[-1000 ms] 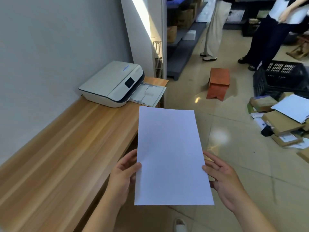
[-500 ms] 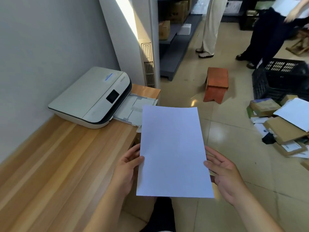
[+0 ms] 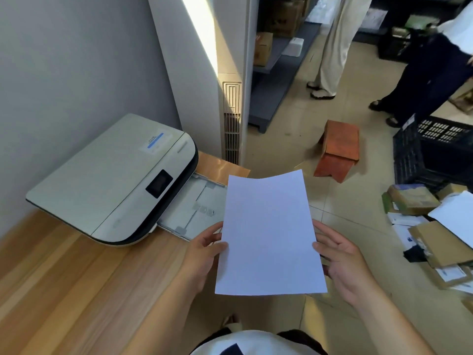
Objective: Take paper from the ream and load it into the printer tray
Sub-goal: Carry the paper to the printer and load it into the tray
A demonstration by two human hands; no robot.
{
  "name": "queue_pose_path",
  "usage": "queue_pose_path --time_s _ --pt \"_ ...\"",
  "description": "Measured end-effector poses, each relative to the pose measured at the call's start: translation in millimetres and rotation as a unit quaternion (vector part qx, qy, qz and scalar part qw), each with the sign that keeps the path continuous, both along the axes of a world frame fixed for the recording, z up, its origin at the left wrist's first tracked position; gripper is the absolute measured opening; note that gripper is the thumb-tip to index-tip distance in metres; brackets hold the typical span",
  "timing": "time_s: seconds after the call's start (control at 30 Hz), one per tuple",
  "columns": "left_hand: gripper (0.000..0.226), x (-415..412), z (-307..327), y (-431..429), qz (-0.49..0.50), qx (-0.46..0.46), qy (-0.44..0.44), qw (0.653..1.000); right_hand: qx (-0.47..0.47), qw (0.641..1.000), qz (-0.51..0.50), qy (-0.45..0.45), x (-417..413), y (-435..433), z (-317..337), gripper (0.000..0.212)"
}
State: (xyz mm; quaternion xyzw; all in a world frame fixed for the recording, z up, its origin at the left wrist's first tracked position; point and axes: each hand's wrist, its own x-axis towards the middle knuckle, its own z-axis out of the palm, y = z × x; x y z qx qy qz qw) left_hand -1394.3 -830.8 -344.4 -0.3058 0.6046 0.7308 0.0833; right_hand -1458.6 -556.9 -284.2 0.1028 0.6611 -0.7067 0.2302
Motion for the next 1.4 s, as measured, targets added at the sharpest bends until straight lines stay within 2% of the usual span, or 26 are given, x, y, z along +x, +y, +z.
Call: queue_pose_path --time_s 0.17,0.4,0.67,0.87,0.97,1.23,1.4 --pt "0.057 -34 -8 -15 0.049 0.014 -0.024 0.998 -0.007 0.999 0.042 -0.027 -66 -21 -8 0.044" --pt "0.057 -68 -18 -17 0.188 0.023 -0.06 0.98 0.005 0.979 0.191 -0.076 -178 -65 -26 0.043" --pt "0.054 -93 -19 31 0.39 0.054 -0.129 0.91 0.034 0.91 0.399 -0.108 -287 -112 -41 0.041" --pt "0.05 -90 -14 75 0.513 0.071 -0.138 0.844 0.059 0.854 0.504 -0.116 -302 -137 -60 0.04" --pt "0.059 -84 -19 89 0.518 0.085 -0.141 0.839 0.088 0.834 0.533 -0.11 -293 -143 -69 0.042" --pt "0.073 -69 -47 94 0.505 0.101 -0.148 0.844 0.16 0.836 0.514 -0.107 -274 -147 -92 0.051" --pt "0.074 -56 -61 82 0.496 0.133 -0.139 0.847 0.211 0.828 0.51 -0.1 -260 -153 -99 0.051"
